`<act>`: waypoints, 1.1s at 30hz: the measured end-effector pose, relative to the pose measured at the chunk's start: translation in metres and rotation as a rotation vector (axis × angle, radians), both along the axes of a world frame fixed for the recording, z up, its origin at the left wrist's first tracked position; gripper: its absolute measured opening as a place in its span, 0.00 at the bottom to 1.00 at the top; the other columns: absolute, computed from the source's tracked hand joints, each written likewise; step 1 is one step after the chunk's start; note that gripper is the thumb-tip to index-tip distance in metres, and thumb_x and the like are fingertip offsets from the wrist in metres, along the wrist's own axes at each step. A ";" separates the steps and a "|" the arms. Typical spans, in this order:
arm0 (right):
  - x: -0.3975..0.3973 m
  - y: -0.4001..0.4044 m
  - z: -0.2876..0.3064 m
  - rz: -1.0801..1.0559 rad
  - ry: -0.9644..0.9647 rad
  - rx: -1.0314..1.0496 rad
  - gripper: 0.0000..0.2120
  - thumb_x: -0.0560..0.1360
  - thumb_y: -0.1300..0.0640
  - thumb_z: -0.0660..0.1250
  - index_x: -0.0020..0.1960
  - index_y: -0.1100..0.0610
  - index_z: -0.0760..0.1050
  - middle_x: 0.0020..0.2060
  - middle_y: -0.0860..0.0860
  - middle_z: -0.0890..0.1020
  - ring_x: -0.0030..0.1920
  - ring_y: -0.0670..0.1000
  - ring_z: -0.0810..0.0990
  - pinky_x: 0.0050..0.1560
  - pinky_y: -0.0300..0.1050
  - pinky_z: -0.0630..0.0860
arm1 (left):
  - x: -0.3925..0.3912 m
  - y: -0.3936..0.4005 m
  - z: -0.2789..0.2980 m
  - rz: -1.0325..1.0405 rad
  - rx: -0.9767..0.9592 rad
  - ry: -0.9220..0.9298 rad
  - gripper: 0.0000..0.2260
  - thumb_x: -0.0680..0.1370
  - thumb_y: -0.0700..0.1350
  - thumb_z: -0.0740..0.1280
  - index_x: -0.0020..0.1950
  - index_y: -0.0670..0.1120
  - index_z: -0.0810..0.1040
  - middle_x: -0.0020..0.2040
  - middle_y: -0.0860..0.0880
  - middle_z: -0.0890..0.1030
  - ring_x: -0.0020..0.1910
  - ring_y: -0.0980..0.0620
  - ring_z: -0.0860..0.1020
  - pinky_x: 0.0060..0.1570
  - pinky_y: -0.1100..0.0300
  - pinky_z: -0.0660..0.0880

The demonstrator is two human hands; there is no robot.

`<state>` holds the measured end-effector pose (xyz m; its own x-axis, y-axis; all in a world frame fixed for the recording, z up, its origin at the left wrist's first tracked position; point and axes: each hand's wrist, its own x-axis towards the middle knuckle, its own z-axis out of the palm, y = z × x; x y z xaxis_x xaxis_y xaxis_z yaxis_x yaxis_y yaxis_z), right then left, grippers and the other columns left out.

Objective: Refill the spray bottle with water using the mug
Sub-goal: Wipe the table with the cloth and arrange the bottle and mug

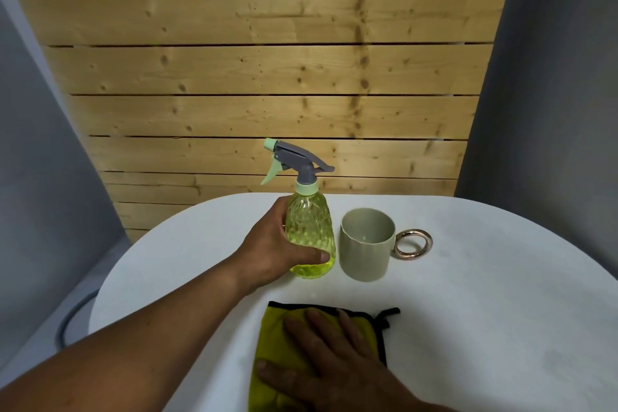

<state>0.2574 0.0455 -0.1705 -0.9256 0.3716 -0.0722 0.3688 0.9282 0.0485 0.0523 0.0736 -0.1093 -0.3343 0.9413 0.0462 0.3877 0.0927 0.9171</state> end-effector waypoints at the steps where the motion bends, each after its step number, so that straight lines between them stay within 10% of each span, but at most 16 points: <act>1: 0.000 -0.002 0.001 -0.005 0.010 -0.002 0.29 0.77 0.30 0.50 0.76 0.35 0.56 0.72 0.50 0.72 0.71 0.58 0.71 0.59 0.64 0.75 | 0.001 -0.001 0.000 0.001 -0.003 0.001 0.35 0.64 0.41 0.84 0.65 0.57 0.71 0.56 0.59 0.81 0.52 0.64 0.81 0.48 0.69 0.78; 6: -0.004 0.000 -0.002 -0.023 0.013 -0.082 0.28 0.77 0.29 0.48 0.76 0.32 0.54 0.73 0.51 0.71 0.72 0.58 0.70 0.71 0.62 0.62 | -0.001 -0.005 0.003 -0.051 -0.057 0.012 0.45 0.65 0.47 0.84 0.76 0.56 0.63 0.65 0.57 0.77 0.64 0.56 0.78 0.60 0.59 0.77; 10: 0.012 0.014 0.033 0.028 0.201 -0.261 0.26 0.78 0.34 0.41 0.76 0.32 0.44 0.79 0.41 0.46 0.78 0.43 0.40 0.73 0.41 0.30 | 0.015 -0.039 -0.005 0.261 -0.028 0.195 0.34 0.77 0.54 0.72 0.78 0.49 0.62 0.70 0.50 0.71 0.69 0.53 0.72 0.64 0.60 0.68; 14: 0.040 0.029 0.031 -0.010 0.043 -0.212 0.28 0.81 0.38 0.40 0.79 0.39 0.41 0.78 0.39 0.38 0.77 0.42 0.35 0.74 0.46 0.30 | 0.036 -0.103 -0.026 0.152 0.061 0.579 0.18 0.83 0.54 0.60 0.72 0.52 0.70 0.70 0.54 0.73 0.70 0.57 0.70 0.69 0.62 0.66; 18: 0.052 0.031 0.024 -0.040 0.056 -0.127 0.29 0.81 0.37 0.40 0.80 0.43 0.45 0.79 0.41 0.43 0.79 0.44 0.41 0.75 0.49 0.33 | 0.041 -0.118 -0.037 -0.370 -0.287 0.933 0.39 0.75 0.71 0.35 0.83 0.56 0.47 0.82 0.59 0.42 0.81 0.61 0.37 0.76 0.65 0.33; 28: 0.086 0.032 0.046 0.234 -0.077 0.014 0.32 0.81 0.35 0.52 0.80 0.49 0.55 0.79 0.47 0.59 0.79 0.45 0.53 0.75 0.55 0.50 | 0.023 -0.097 -0.032 -0.577 -0.328 1.115 0.39 0.74 0.73 0.37 0.81 0.58 0.35 0.81 0.56 0.31 0.79 0.59 0.30 0.79 0.58 0.34; 33: 0.098 0.045 0.068 0.077 -0.057 -0.295 0.33 0.78 0.31 0.50 0.79 0.41 0.51 0.78 0.36 0.47 0.76 0.34 0.39 0.77 0.45 0.38 | 0.035 -0.108 -0.034 -0.551 -0.237 1.107 0.40 0.76 0.74 0.40 0.81 0.56 0.34 0.80 0.57 0.28 0.77 0.61 0.26 0.79 0.58 0.33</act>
<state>0.3550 0.0905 -0.1022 -0.9417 0.2558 -0.2187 0.3012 0.9305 -0.2085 0.0871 -0.0345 -0.1430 0.2151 0.9667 -0.1387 0.9762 -0.2088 0.0593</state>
